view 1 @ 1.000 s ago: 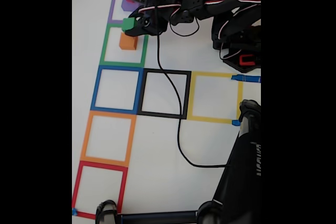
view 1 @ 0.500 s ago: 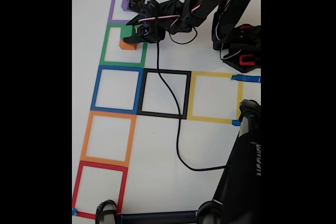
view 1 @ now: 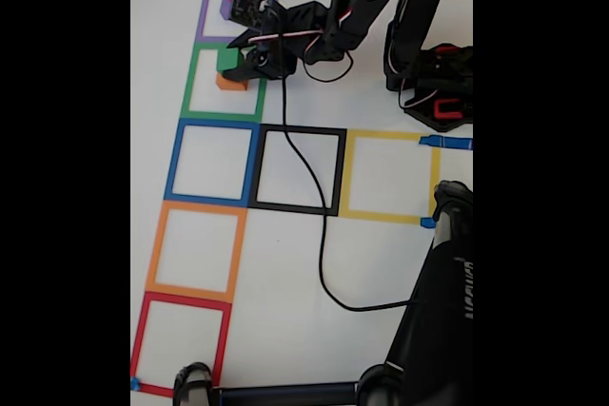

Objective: Tower of hanoi

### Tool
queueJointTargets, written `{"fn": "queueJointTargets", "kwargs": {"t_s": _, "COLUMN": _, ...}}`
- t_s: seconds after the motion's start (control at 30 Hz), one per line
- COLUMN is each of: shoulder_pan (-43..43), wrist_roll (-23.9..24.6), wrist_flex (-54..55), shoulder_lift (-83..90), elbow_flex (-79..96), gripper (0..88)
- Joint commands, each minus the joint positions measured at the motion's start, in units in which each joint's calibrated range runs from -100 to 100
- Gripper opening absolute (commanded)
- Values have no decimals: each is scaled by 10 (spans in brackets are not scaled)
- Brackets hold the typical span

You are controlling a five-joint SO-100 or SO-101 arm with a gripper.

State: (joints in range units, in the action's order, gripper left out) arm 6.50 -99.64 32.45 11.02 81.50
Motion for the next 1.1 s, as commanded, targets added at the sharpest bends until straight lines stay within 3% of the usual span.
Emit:
{"fn": "queueJointTargets", "kwargs": {"t_s": 0.0, "shoulder_pan": -5, "wrist_roll": -4, "wrist_flex": 20, "shoulder_lift": -4, "elbow_flex": -20, "gripper": 62}}
{"fn": "queueJointTargets", "kwargs": {"t_s": 0.33, "shoulder_pan": 0, "wrist_roll": -4, "wrist_flex": 27, "shoulder_lift": -12, "elbow_flex": -20, "gripper": 223}}
{"fn": "queueJointTargets", "kwargs": {"t_s": 0.67, "shoulder_pan": 9, "wrist_roll": -4, "wrist_flex": 25, "shoulder_lift": 23, "elbow_flex": -25, "gripper": 226}}
{"fn": "queueJointTargets", "kwargs": {"t_s": 0.77, "shoulder_pan": 16, "wrist_roll": -4, "wrist_flex": -70, "shoulder_lift": 91, "elbow_flex": -47, "gripper": 178}}
{"fn": "queueJointTargets", "kwargs": {"t_s": 0.93, "shoulder_pan": 41, "wrist_roll": -4, "wrist_flex": -337, "shoulder_lift": 244, "elbow_flex": -108, "gripper": 37}}
{"fn": "queueJointTargets", "kwargs": {"t_s": 1.07, "shoulder_pan": 77, "wrist_roll": -4, "wrist_flex": -523, "shoulder_lift": 329, "elbow_flex": -158, "gripper": 5}}
